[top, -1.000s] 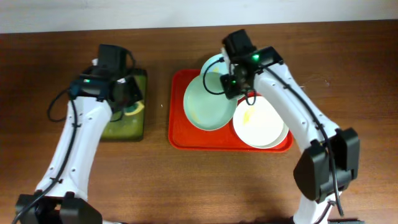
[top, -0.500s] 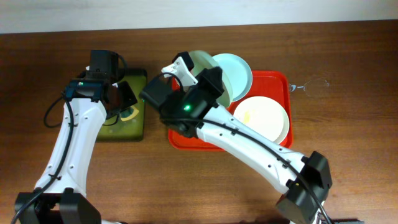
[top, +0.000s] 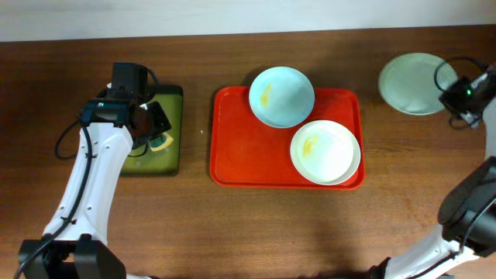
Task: Clean dirty plates on tray and stack at the side
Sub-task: 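Lift the scrubbed blue plate with the right gripper to the right side, then return the right gripper and grip the rim of the back blue plate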
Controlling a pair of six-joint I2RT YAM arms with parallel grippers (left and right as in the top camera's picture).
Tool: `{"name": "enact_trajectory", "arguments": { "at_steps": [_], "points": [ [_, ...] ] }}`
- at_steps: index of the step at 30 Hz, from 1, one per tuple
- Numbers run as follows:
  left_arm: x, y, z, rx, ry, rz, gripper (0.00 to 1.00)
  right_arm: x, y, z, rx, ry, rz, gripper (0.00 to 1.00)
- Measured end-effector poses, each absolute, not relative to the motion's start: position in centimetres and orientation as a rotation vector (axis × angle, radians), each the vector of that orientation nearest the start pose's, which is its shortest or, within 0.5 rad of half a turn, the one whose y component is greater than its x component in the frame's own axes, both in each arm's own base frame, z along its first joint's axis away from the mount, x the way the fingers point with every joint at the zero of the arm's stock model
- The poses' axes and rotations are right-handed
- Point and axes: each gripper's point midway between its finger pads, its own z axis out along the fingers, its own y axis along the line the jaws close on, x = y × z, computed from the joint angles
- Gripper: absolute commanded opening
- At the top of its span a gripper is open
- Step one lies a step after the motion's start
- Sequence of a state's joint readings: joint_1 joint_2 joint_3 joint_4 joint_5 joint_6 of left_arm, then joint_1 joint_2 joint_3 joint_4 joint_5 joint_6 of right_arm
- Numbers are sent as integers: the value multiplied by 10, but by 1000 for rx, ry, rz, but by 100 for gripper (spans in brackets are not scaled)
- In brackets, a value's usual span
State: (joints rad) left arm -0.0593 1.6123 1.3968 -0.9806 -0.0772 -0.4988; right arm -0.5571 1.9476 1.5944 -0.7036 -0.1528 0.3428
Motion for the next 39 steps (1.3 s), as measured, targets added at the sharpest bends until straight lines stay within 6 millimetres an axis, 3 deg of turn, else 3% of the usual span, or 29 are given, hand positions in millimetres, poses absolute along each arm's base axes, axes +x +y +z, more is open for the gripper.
{"name": "enact_trajectory", "arguments": {
  "at_steps": [3,5,6,8,9,11,12,14,15,16,17,18,19,21,23,25,31,37,39],
  "points": [
    [373,-9,155,-621,2690,-41,0,418,-235,73,1125,2354,134,11],
    [374,-9,155,-621,2685,-43,0,412,-230,61,1138,2373,145,62],
    [375,-9,156,-620,2682,-44,0,413,-227,62,1130,2373,169,68],
    [375,-9,156,-620,2681,-45,0,420,-214,66,1095,2368,282,68],
    [375,-9,156,-619,2679,-45,0,429,-201,78,1046,2350,395,68],
    [375,-9,156,-619,2679,-45,0,449,-181,125,912,2283,494,69],
    [375,-9,156,-620,2679,-45,0,463,-150,162,735,2259,526,74],
    [375,-9,156,-620,2679,-45,0,481,-83,197,414,2258,550,82],
    [375,-9,156,-619,2680,-45,0,491,-29,193,215,2298,534,88],
    [375,-9,155,-620,2681,-45,0,494,5,182,102,2336,518,89],
    [375,-9,155,-620,2680,-44,0,498,23,167,54,2376,459,90],
    [375,-9,155,-620,2682,-44,0,501,41,139,2,2439,385,90],
    [375,-9,155,-620,2680,-45,0,501,55,106,-38,2510,330,84],
    [376,-9,153,-620,2678,-46,0,503,58,61,-49,2587,249,62],
    [377,-9,151,-619,2674,-47,0,498,56,24,-48,2661,220,55],
    [378,-9,148,-617,2668,-49,0,501,63,19,-58,2653,275,53],
    [379,-9,142,-617,2665,-51,0,501,83,23,-105,2628,402,7],
    [379,-9,142,-617,2665,-50,0,465,146,14,-269,2725,476,5],
    [379,-9,142,-617,2665,-51,0,452,159,12,-305,2766,491,18]
  ]
}}
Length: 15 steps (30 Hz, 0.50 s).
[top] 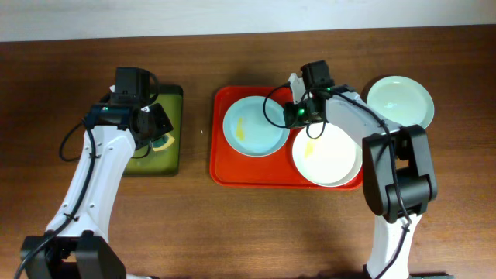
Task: Clean dirty plates on tray and stack at the side
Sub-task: 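Return the right gripper and grip the rim of the back blue plate, then scrub the back blue plate with the sponge in the left gripper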
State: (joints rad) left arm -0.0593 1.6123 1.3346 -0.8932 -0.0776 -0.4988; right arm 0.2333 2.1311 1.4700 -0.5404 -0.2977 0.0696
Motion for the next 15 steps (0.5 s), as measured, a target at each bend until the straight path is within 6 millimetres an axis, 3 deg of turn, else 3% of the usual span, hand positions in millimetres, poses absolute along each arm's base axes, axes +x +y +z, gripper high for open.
{"name": "enact_trajectory", "arguments": {
  "at_steps": [2,3,5,8,10,13,15],
  "points": [
    [378,-9,142,-617,2666,-50,0,443,167,9,-334,2791,498,25],
    [378,-9,142,-617,2666,-50,0,445,169,10,-356,2774,496,32],
    [378,-9,141,-618,2667,-50,0,452,170,12,-438,2729,469,35],
    [378,-9,141,-618,2667,-50,0,454,169,9,-566,2689,430,14],
    [378,-9,141,-618,2667,-50,0,453,167,7,-601,2687,412,6],
    [380,-15,142,-608,2667,-96,0,449,167,7,-489,2744,441,4],
    [385,-33,141,-562,2664,-186,0,441,166,7,-329,2816,478,4]
  ]
}}
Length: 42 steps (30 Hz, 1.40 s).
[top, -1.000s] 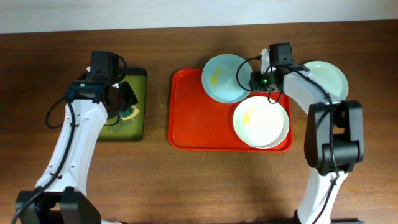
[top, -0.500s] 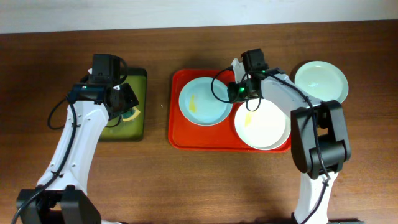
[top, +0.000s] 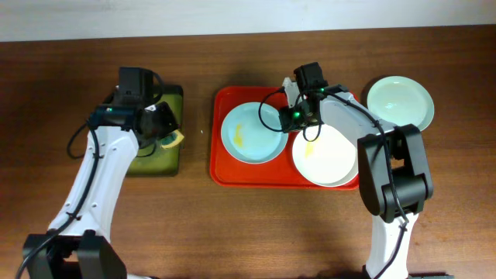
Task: Clean dirty plates on tray and stack at the side
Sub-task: 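Scrub the back blue plate with the sponge in the left gripper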
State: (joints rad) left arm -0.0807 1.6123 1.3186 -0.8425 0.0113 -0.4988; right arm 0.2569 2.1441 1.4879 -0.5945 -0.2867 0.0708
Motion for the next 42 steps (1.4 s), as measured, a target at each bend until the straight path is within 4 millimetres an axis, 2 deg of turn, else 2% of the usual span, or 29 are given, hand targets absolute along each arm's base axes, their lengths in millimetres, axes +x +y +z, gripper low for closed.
{"name": "enact_trajectory", "arguments": {
  "at_steps": [2,5,7,10,12,13,15,20,22,23,24,25,26,27,28,30,32,33,35,38,39,40,42],
  "points": [
    [392,-61,137,-474,2649,-262,0,438,166,6,-289,2839,489,4],
    [407,-121,122,-351,2632,-373,0,438,166,6,-278,2843,491,5],
    [423,-164,98,-316,2612,-446,0,438,166,6,-275,2843,491,5],
    [438,-214,74,-224,2559,-523,0,438,166,6,-275,2844,491,6],
    [436,-242,50,-160,2569,-545,0,438,166,6,-275,2844,492,6],
    [431,-248,35,-142,2597,-528,0,438,166,6,-275,2844,492,6],
    [429,-245,21,-147,2613,-450,0,438,166,6,-275,2844,493,6],
    [430,-209,16,-171,2614,-152,0,438,166,6,-275,2844,493,6],
    [425,-188,17,-181,2649,-61,0,437,166,6,-275,2844,492,6],
    [426,-170,24,-215,2650,-28,0,437,166,6,-275,2844,494,6],
    [430,-164,35,-228,2629,-34,0,437,167,6,-275,2845,495,6],
    [432,-162,44,-237,2611,-45,0,437,166,6,-274,2846,495,6],
    [436,-161,63,-248,2573,-82,0,437,166,6,-275,2845,495,6],
    [436,-166,70,-243,2574,-149,0,437,166,6,-275,2845,495,6],
    [432,-178,69,-220,2604,-241,0,437,166,6,-274,2846,495,6],
    [422,-199,60,-172,2662,-379,0,437,166,6,-276,2845,495,6],
    [415,-212,36,-143,2724,-411,0,438,166,6,-275,2844,495,6],
    [408,-220,16,-120,2767,-419,0,438,166,6,-275,2844,493,6],
    [407,-222,15,-105,2771,-424,0,438,166,6,-275,2844,493,6],
    [405,-209,13,-40,2781,-273,0,438,166,6,-275,2844,492,6],
    [399,-181,17,-50,2788,-50,0,438,166,6,-275,2844,493,6],
    [400,-171,20,-62,2771,29,0,437,167,6,-276,2845,497,6],
    [407,-163,43,-78,2700,72,0,437,167,6,-277,2845,500,6]
  ]
}}
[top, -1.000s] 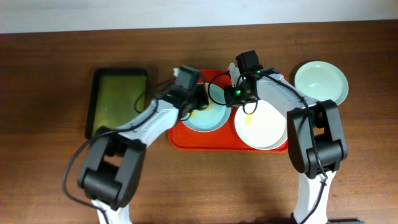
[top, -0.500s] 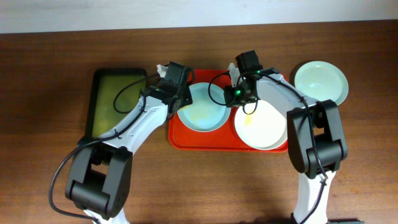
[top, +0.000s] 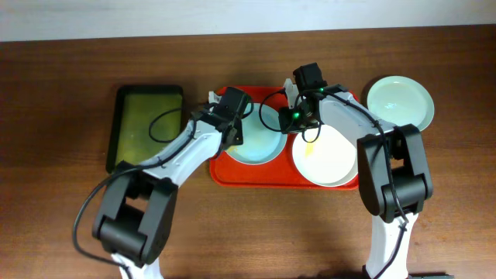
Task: Clean dirty plates on tray and stack at the side
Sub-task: 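Scrub the back blue plate with the sponge in the left gripper, then carry the blue plate with the right gripper onto the side plate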
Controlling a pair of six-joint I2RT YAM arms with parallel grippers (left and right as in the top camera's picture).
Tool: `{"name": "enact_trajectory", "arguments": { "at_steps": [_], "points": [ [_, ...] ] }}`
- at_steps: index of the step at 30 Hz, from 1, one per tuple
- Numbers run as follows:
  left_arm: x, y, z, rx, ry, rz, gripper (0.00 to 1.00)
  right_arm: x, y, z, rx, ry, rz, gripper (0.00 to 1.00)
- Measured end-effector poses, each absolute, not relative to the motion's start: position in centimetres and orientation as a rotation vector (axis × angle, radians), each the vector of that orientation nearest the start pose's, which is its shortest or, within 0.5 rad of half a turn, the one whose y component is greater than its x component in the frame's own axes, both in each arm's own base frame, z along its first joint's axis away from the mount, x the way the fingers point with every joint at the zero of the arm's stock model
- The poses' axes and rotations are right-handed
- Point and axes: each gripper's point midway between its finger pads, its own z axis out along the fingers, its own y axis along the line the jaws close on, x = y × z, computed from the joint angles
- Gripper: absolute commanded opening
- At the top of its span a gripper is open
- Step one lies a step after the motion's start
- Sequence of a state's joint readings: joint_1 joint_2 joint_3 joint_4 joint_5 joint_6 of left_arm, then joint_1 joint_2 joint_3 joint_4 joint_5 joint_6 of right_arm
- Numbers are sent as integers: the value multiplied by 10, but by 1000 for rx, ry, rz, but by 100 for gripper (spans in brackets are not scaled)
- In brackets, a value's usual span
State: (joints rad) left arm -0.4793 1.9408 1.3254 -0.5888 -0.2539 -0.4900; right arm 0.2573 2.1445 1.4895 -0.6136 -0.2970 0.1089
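Observation:
A pale blue plate (top: 260, 143) lies on the left half of the red tray (top: 221, 174). My right gripper (top: 297, 118) is shut on its right rim. My left gripper (top: 232, 128) is down over the plate's left part, and the sponge it carries is hidden under the fingers. A white plate (top: 329, 159) with a yellow smear fills the tray's right half. A pale green plate (top: 400, 102) rests on the table to the right of the tray.
A dark green dish (top: 147, 128) sits at the far left with nothing on it. The left arm's cable loops over the table between that dish and the tray. The white wall edge runs along the back.
My left gripper was just above the green dish with the sponge lifted; now it is over the left part of the blue plate. The green dish is bare. The right gripper holds the plate rim as before.
At first the left gripper was at the sponge on the green dish and the right gripper was by the green plate at far right. Then the right gripper was on the blue plate, which lay further left. The sponge was lifted, and now sits over the blue plate.

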Motion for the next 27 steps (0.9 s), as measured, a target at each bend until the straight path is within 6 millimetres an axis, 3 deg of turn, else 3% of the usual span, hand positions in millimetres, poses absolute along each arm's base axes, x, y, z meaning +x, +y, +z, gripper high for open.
{"name": "enact_trajectory", "arguments": {
  "at_steps": [3,5,6,7,10,13,18,22,25,26,27],
  "points": [
    [425,-192,64,-68,2624,-181,0,437,167,6,-276,2845,500,6],
    [424,-222,69,-13,2619,-395,0,437,167,6,-276,2845,500,6],
    [422,-226,69,-2,2628,-429,0,437,167,6,-276,2845,500,6],
    [420,-230,65,8,2643,-457,0,437,167,6,-277,2845,500,6],
    [407,-229,11,8,2779,-425,0,437,167,6,-276,2845,500,6],
    [405,-223,11,0,2798,-376,0,437,167,6,-276,2845,500,6],
    [394,-170,19,-49,2801,43,0,437,168,6,-277,2845,505,4],
    [412,-130,64,-157,2658,163,0,436,169,6,-242,2851,516,4],
    [416,-73,69,-352,2690,141,0,437,168,10,-225,2848,511,4],
    [412,-49,64,-447,2731,102,0,437,165,17,-237,2834,470,4],
    [407,-24,61,-543,2760,79,0,441,159,37,-258,2784,362,4]
  ]
}}
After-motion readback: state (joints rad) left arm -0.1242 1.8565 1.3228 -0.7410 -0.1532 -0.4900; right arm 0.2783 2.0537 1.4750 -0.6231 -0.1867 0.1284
